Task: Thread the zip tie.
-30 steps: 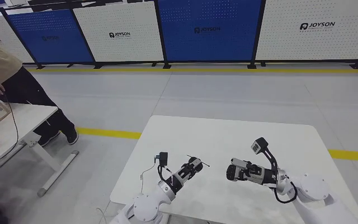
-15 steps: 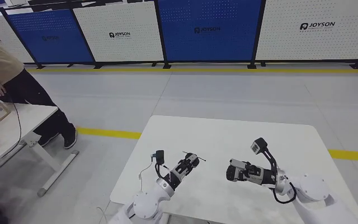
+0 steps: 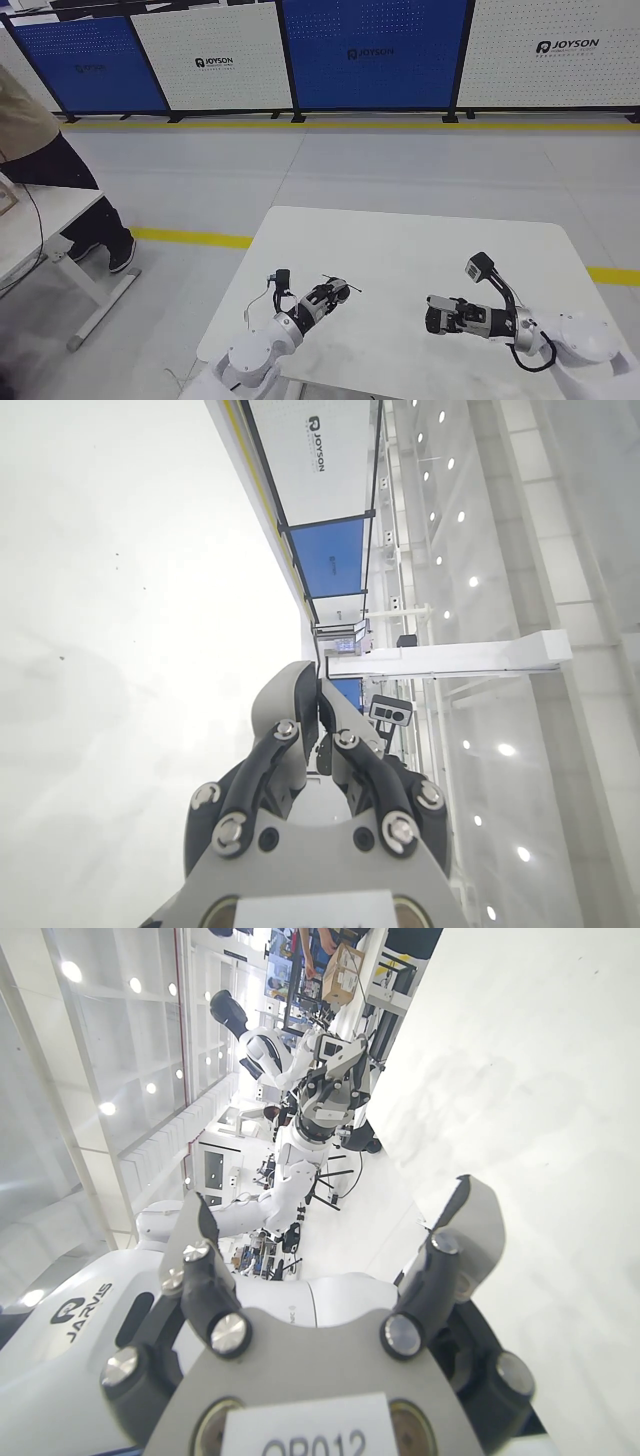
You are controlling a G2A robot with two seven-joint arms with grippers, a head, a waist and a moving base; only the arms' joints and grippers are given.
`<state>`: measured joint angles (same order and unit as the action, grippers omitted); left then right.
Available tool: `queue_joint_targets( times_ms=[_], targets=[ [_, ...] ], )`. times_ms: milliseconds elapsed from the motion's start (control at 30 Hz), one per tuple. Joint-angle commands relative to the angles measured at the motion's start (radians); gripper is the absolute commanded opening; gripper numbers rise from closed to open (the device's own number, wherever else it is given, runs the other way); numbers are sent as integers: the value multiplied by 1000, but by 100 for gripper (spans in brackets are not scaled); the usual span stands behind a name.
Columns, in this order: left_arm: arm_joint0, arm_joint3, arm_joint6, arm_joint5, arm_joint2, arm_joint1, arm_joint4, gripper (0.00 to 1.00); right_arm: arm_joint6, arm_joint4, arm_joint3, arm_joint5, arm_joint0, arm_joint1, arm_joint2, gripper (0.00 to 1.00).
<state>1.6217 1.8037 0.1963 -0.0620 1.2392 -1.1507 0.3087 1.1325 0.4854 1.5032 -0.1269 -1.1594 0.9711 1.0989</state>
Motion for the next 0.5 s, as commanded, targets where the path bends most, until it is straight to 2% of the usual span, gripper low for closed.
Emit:
queue_joint_targets(
  times_ms=[0,100,200,300,467],
  targets=[
    [-2,-5,10,-7,-6,-1,16,0,0,0,0,0,0,0,0,100],
    [-14,-2,41,-19,-3,-1,50,0,0,0,0,0,0,0,0,100],
    [-11,39,75,-33,22,-1,138,0,0,0,0,0,0,0,0,100],
    [11,124,97,-19,65,3,205,0,0,0,0,0,0,0,0,100],
    [68,276,111,21,157,8,302,0,0,0,0,0,0,0,0,100]
  ],
)
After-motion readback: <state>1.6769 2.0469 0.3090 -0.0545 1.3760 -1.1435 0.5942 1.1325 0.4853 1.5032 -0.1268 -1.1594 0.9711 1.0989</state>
